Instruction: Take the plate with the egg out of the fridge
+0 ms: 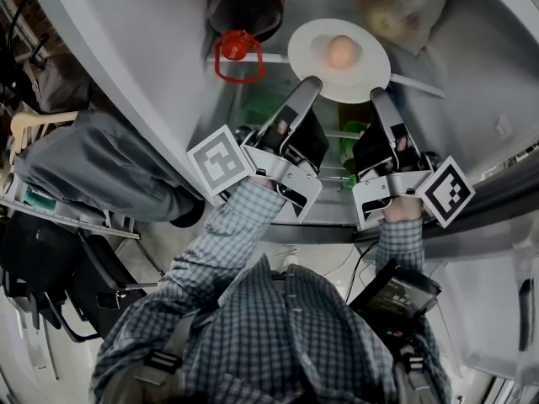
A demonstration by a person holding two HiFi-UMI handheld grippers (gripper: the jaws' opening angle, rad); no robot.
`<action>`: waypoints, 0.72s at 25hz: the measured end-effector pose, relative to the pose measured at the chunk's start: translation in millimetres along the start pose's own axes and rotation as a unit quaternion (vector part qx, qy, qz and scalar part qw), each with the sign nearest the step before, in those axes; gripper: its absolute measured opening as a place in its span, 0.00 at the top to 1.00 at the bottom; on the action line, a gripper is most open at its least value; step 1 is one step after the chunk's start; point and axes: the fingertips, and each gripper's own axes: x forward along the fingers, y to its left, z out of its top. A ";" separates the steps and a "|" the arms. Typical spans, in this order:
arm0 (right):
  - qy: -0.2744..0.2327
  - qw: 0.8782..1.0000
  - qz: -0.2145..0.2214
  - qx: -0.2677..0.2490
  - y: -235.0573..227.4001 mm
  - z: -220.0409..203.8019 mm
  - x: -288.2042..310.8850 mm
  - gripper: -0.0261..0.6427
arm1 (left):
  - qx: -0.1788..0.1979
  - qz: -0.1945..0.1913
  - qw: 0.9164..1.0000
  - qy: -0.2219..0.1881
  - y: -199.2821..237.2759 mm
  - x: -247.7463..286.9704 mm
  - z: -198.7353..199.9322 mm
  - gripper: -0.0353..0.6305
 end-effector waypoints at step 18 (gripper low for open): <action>-0.009 1.000 -0.011 -0.018 12.7 -23.0 -30.7 0.87 | 0.000 0.002 1.000 0.022 -10.6 -30.6 -18.5 0.86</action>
